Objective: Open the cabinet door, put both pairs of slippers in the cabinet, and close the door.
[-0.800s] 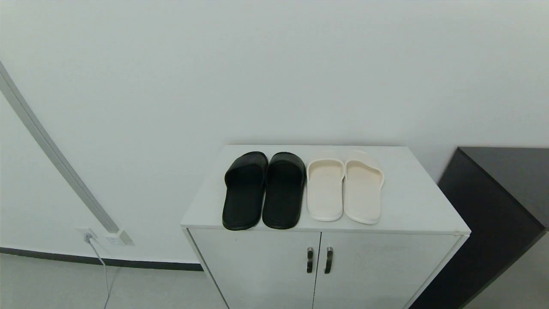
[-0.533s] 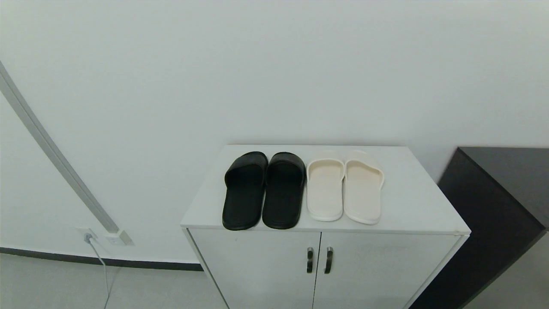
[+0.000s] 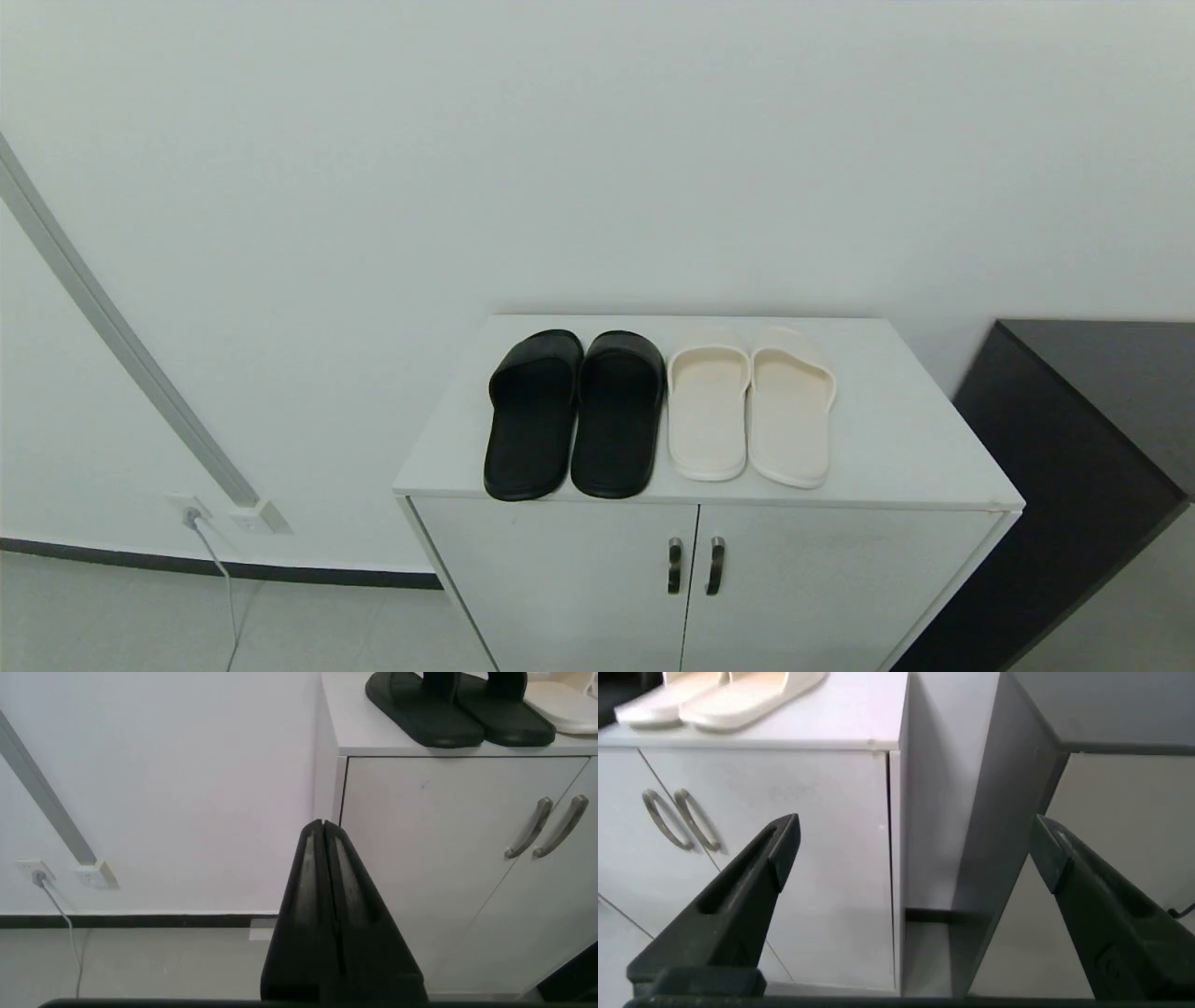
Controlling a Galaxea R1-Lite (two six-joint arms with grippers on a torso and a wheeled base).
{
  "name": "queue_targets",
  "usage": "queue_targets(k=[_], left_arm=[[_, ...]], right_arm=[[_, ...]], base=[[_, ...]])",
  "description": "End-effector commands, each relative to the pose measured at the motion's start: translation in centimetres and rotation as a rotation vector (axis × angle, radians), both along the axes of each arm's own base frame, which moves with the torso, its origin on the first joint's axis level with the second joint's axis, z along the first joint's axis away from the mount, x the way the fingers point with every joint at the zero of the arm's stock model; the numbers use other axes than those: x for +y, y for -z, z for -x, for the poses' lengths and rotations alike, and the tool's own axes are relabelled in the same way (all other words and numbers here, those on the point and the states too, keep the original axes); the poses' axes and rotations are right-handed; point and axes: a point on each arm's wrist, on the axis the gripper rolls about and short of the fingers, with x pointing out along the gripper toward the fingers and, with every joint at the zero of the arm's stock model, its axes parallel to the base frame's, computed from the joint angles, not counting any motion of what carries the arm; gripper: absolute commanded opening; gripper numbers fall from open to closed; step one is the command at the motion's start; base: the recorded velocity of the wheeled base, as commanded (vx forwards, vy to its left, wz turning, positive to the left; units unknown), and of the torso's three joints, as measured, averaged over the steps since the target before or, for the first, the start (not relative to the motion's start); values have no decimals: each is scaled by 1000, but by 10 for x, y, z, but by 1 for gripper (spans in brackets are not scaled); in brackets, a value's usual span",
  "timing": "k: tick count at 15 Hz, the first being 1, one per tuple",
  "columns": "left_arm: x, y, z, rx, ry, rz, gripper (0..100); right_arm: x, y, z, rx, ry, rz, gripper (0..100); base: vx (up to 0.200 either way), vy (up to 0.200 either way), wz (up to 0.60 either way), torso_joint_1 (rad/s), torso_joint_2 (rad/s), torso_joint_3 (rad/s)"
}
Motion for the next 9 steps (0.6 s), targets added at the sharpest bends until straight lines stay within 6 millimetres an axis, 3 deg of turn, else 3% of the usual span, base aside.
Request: queue_targets(k=[1,3,6,9], left_arm=[[0,0,0,2,0,-2,0],[0,0,0,0,0,-2,0],[0,0,0,0,0,-4,0],[0,0,0,2,0,-4,0]], right_arm=[[0,-43,12,-112,-8,-37,100],[0,-44,7,25,-38,-7,100],[3,-53,-26,233,-146,9,100],[6,-71,-63,262,-221,26,100]], base=[[0,0,0,0,0,0],[0,0,0,0,0,0],[0,0,0,0,0,0],[0,0,0,0,0,0]])
